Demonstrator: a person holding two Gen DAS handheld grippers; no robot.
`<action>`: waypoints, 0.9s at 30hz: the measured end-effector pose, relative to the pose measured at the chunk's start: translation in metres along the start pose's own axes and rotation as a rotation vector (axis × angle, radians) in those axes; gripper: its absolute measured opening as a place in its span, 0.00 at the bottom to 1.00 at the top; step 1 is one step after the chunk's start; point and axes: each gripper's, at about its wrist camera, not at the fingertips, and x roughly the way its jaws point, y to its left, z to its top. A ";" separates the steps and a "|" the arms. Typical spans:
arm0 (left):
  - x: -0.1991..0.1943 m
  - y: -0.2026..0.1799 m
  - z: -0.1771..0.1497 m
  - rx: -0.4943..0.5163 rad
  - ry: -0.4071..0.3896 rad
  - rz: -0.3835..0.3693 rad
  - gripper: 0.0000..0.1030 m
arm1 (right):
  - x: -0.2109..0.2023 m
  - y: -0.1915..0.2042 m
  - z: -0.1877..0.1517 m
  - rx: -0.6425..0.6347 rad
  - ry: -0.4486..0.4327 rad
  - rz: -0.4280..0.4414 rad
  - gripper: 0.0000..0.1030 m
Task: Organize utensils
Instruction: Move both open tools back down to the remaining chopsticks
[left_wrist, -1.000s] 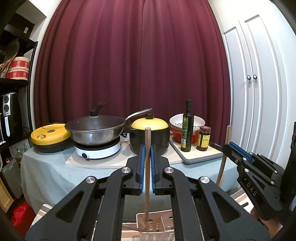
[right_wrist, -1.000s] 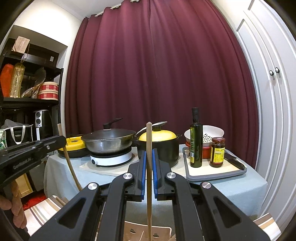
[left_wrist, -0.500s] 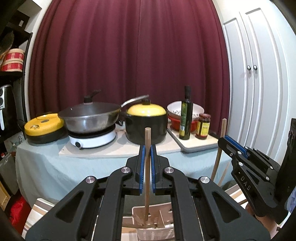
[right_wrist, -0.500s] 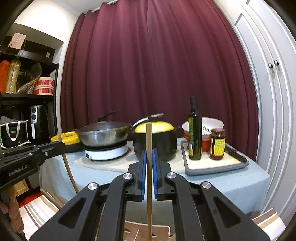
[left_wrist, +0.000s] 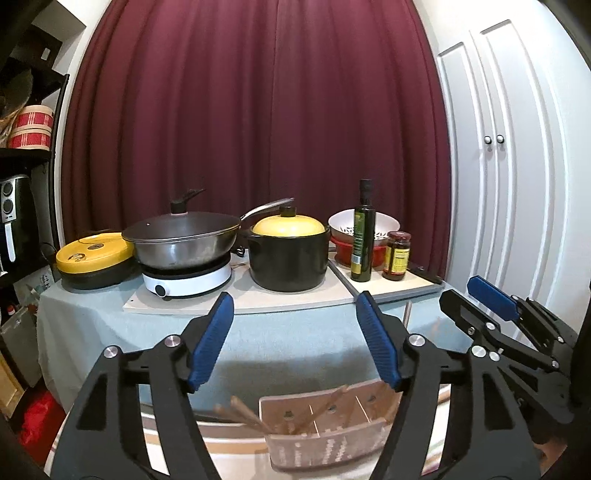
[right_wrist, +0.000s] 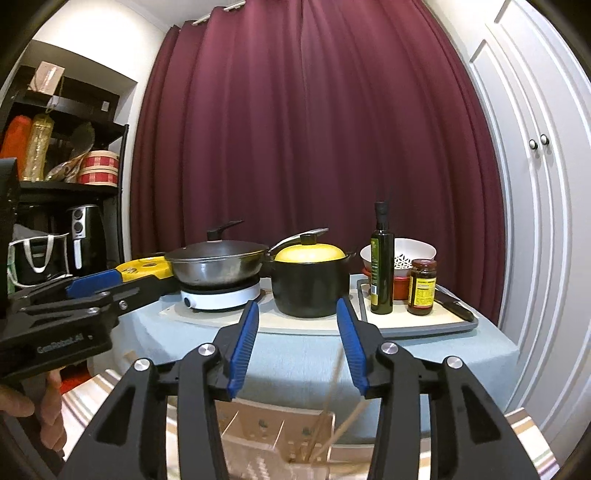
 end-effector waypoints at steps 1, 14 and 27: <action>-0.008 -0.002 -0.003 0.001 0.000 0.000 0.68 | -0.006 0.001 -0.002 -0.003 0.003 -0.001 0.43; -0.081 0.004 -0.094 -0.051 0.156 0.078 0.72 | -0.099 0.005 -0.098 -0.005 0.169 -0.061 0.43; -0.127 -0.012 -0.213 -0.062 0.372 0.103 0.72 | -0.156 0.014 -0.202 0.007 0.362 -0.031 0.39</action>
